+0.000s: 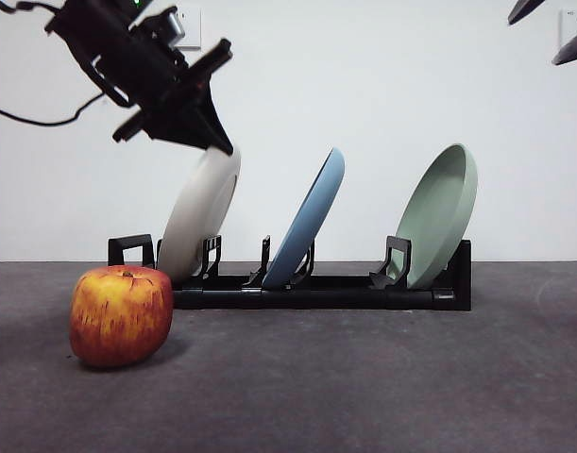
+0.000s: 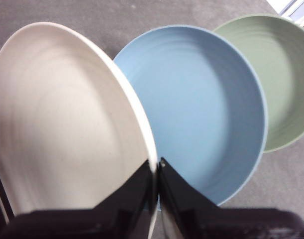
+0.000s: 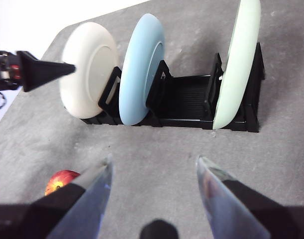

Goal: Take the yellow plate from the plate rack,put the plate on the table,take the apple from the table,put the apple in the plate

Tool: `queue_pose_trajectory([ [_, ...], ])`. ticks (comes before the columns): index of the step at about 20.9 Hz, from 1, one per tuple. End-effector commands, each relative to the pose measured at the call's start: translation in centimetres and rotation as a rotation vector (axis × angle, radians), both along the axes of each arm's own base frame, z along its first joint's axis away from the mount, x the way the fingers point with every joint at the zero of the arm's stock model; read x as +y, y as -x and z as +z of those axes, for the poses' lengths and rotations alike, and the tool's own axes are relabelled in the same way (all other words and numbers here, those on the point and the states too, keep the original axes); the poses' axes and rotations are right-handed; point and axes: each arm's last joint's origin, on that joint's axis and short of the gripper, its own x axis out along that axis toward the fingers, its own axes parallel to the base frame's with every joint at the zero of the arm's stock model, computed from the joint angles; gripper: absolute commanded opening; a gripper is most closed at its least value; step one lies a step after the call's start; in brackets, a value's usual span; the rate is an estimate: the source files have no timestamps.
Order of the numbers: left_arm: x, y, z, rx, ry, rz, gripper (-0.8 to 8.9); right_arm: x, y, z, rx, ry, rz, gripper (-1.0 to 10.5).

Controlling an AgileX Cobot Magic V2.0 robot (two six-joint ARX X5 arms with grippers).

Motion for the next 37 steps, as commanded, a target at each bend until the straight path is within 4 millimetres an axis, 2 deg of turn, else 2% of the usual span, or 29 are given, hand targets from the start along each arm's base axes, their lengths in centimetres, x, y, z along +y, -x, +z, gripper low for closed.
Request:
queue_pose_trajectory([
  [1,-0.1,1.5,2.6,-0.080,0.002,-0.040,-0.09,0.1,-0.1,0.1,-0.014,0.007,0.004,2.8],
  [3,-0.4,3.1,4.5,-0.120,0.015,-0.088,-0.09,0.1,-0.1,0.2,-0.025,0.006,0.004,2.8],
  [6,-1.1,6.5,7.0,-0.158,-0.006,-0.164,-0.09,0.1,-0.2,0.3,-0.035,0.005,0.004,2.8],
  [10,-3.2,11.7,8.8,-0.164,-0.072,-0.314,-0.09,0.0,-0.4,0.8,-0.084,0.002,-0.001,2.8],
  [15,-8.6,17.1,7.2,-0.146,-0.363,-0.403,-0.09,-0.2,-0.3,3.6,-0.193,0.026,-0.074,2.8],
  [19,-13.5,20.5,5.3,-0.182,-0.456,-0.514,-0.09,-0.3,0.3,6.7,-0.281,0.014,-0.077,2.8],
  [24,-17.1,21.7,2.5,-0.162,-0.492,-0.609,-0.09,-0.3,1.0,8.5,-0.306,0.011,-0.077,2.8],
  [28,-19.9,21.8,-1.4,-0.113,-0.565,-0.660,-0.09,-0.4,1.3,9.1,-0.297,0.012,-0.075,2.8],
  [33,-22.1,21.0,-6.1,-0.084,-0.698,-0.633,-0.09,-0.4,1.4,8.8,-0.270,0.017,-0.073,2.8],
  [37,-22.8,20.4,-9.2,-0.067,-0.816,-0.593,-0.09,-0.4,1.5,8.6,-0.261,0.042,-0.063,2.8],
])
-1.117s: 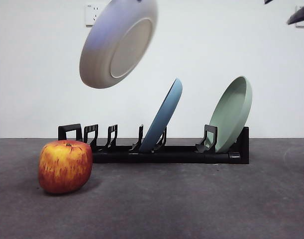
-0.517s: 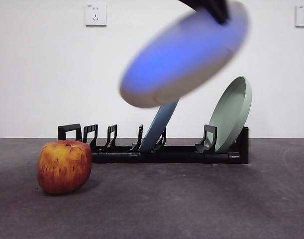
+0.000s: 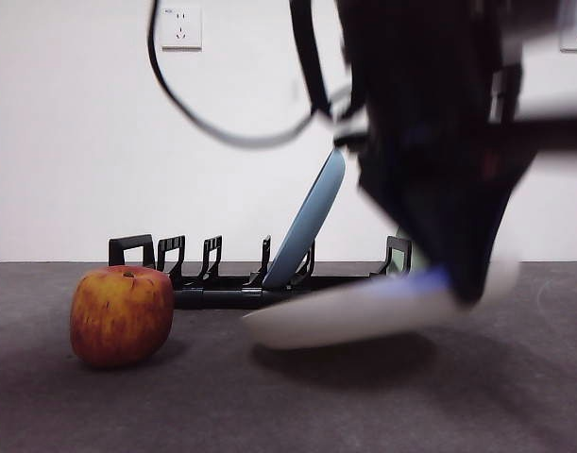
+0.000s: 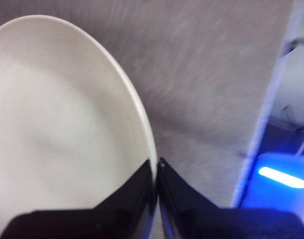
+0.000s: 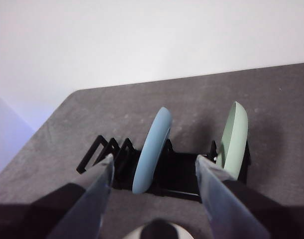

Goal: Take the yellow plate from the plate rack,put the plate on the table,take the apple from the table,put the apple in the plate

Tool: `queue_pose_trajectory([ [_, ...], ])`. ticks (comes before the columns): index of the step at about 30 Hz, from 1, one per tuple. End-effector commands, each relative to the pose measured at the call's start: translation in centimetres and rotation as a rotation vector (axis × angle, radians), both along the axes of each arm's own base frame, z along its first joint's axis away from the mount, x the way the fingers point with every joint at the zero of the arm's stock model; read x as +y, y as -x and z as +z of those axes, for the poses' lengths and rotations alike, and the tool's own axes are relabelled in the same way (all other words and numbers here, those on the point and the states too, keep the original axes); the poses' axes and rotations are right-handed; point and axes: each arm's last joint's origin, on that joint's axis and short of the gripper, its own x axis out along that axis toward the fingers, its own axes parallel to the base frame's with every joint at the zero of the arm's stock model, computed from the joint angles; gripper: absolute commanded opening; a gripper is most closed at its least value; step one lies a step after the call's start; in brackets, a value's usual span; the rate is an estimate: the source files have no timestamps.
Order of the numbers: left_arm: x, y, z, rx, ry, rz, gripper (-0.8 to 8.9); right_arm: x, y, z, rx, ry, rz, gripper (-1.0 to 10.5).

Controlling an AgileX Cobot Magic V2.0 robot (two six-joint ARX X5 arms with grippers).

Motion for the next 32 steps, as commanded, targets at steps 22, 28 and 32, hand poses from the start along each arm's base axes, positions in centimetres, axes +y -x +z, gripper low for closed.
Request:
queue_pose_trajectory([
  [22,-0.5,-0.3,-3.8,0.122,-0.089,-0.040,2.91,0.0,0.0,0.1,-0.014,0.022,0.005,2.8],
  [28,0.3,-0.2,-0.8,0.088,-0.027,-0.029,2.91,0.1,-0.2,-0.1,-0.007,0.020,0.015,2.8],
  [32,1.8,0.2,3.6,-0.004,0.067,0.000,2.91,0.2,-0.6,-0.2,0.006,0.015,0.038,2.8],
])
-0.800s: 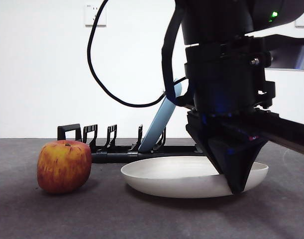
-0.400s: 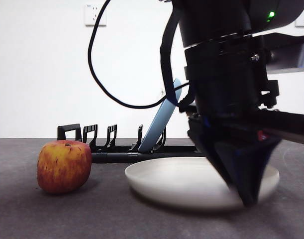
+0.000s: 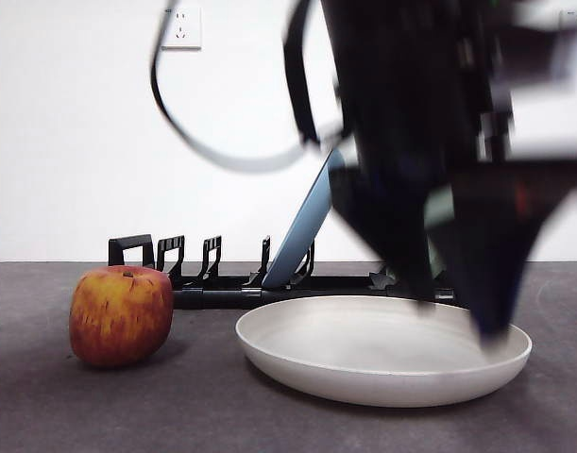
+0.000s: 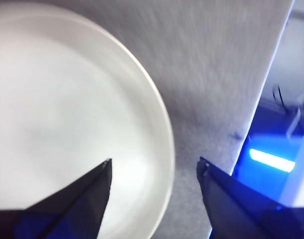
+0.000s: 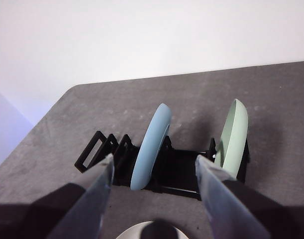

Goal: Take the yellow plate from the plate rack,put the plate on the table,take the apple from the table,put the apple in the plate

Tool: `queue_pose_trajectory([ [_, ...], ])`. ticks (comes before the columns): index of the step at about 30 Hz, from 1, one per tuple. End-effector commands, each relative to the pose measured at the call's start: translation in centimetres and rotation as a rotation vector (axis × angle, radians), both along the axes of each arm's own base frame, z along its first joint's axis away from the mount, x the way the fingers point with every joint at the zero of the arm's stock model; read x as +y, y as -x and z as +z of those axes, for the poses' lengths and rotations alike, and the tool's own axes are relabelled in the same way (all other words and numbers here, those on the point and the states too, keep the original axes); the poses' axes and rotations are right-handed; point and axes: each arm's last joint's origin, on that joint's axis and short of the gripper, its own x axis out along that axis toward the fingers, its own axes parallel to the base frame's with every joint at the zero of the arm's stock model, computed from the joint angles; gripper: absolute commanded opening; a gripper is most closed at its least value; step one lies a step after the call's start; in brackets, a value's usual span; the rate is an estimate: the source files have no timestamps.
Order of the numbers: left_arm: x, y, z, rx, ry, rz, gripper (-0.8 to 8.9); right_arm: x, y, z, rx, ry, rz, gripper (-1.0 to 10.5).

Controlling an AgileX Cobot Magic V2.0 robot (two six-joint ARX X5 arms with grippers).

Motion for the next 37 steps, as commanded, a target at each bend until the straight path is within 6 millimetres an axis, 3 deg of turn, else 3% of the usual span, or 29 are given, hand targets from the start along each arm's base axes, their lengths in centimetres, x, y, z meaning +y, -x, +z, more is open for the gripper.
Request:
queue_pose_trajectory([
  [1,1.6,0.2,4.1,-0.085,0.097,0.050,2.91,0.3,-0.4,-0.1,0.004,-0.005,0.048,2.8],
  [8,7.8,0.4,13.0,-0.263,0.322,0.206,2.89,1.5,-1.7,-0.9,0.051,-0.012,0.133,2.9],
  [14,14.8,-1.3,17.7,-0.398,0.431,0.412,2.88,4.2,-2.5,-1.9,0.104,0.001,0.258,2.9],
  [20,21.9,-2.9,19.7,-0.480,0.435,0.653,2.87,9.4,-3.2,-3.3,0.131,0.040,0.461,2.9],
  [25,26.5,-3.1,20.4,-0.522,0.392,0.827,2.87,14.4,-3.8,-5.0,0.177,0.141,0.541,5.1],
  [26,27.3,-3.0,20.5,-0.529,0.384,0.859,2.87,15.5,-3.9,-5.3,0.180,0.167,0.559,5.2],
  [33,31.3,-0.8,21.7,-0.599,0.375,1.012,2.86,21.6,-4.8,-7.8,0.191,0.321,0.639,5.2],
  [37,33.0,2.2,22.9,-0.677,0.415,1.066,2.83,25.8,-5.9,-10.5,0.210,0.422,0.677,5.2],
])
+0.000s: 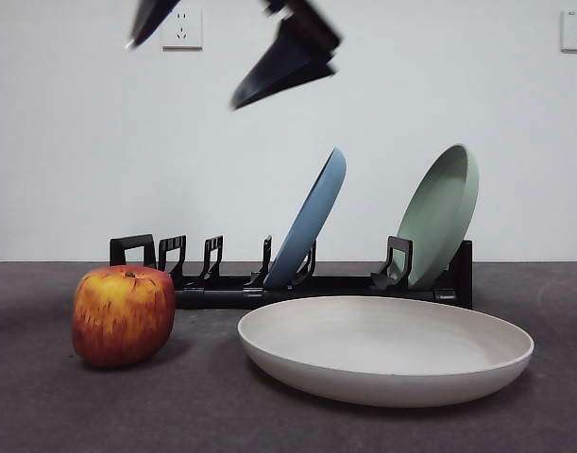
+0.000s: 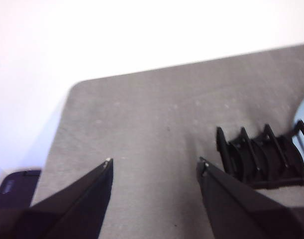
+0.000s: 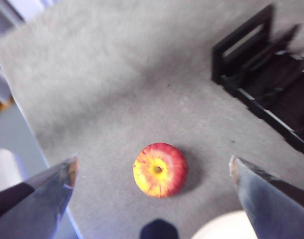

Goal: Take the yellow plate from the plate rack,put the plate on the table,take the apple from the table,put the apple in the plate

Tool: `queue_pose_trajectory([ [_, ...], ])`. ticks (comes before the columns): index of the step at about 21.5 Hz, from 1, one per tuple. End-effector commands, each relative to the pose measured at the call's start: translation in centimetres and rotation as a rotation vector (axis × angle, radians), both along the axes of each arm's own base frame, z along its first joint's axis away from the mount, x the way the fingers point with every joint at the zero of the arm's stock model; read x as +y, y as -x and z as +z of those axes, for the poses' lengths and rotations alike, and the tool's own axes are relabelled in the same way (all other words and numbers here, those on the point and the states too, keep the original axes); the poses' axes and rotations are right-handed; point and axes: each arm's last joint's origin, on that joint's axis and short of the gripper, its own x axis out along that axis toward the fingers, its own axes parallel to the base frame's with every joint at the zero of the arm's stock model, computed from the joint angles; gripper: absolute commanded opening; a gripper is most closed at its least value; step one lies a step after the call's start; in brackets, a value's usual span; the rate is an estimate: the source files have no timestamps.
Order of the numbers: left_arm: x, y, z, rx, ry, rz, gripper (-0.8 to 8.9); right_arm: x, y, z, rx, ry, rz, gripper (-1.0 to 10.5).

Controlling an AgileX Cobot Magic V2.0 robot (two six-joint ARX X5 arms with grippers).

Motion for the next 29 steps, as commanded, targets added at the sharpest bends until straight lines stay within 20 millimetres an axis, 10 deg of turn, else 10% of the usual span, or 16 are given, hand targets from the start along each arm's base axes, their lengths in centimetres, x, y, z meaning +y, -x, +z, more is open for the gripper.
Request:
queue_pose_trajectory([
  [1,0.6,1.7,0.5,-0.041,0.013,0.018,2.83,2.4,-0.7,-2.3,0.007,0.061,0.043,5.2],
  [9,1.2,4.7,0.3,-0.021,0.009,0.018,2.83,6.9,-2.5,-11.4,0.030,0.246,0.111,5.2],
  [15,1.2,4.8,0.2,-0.006,0.006,0.018,2.83,8.1,-2.6,-14.5,0.048,0.281,0.124,4.9],
  [18,1.2,4.8,0.2,-0.005,0.006,0.018,2.83,8.2,-2.7,-15.4,0.057,0.304,0.115,2.1],
  [20,1.2,4.8,0.2,-0.002,0.005,0.018,2.83,8.4,-2.4,-15.4,0.052,0.303,0.122,-0.2],
  [24,1.2,4.8,0.2,-0.003,0.005,0.017,2.83,8.0,-2.3,-12.9,0.015,0.263,0.113,-0.1],
  [29,1.0,4.2,0.2,-0.007,0.007,0.010,2.83,5.0,-1.3,-5.1,-0.109,0.197,0.036,-0.1],
])
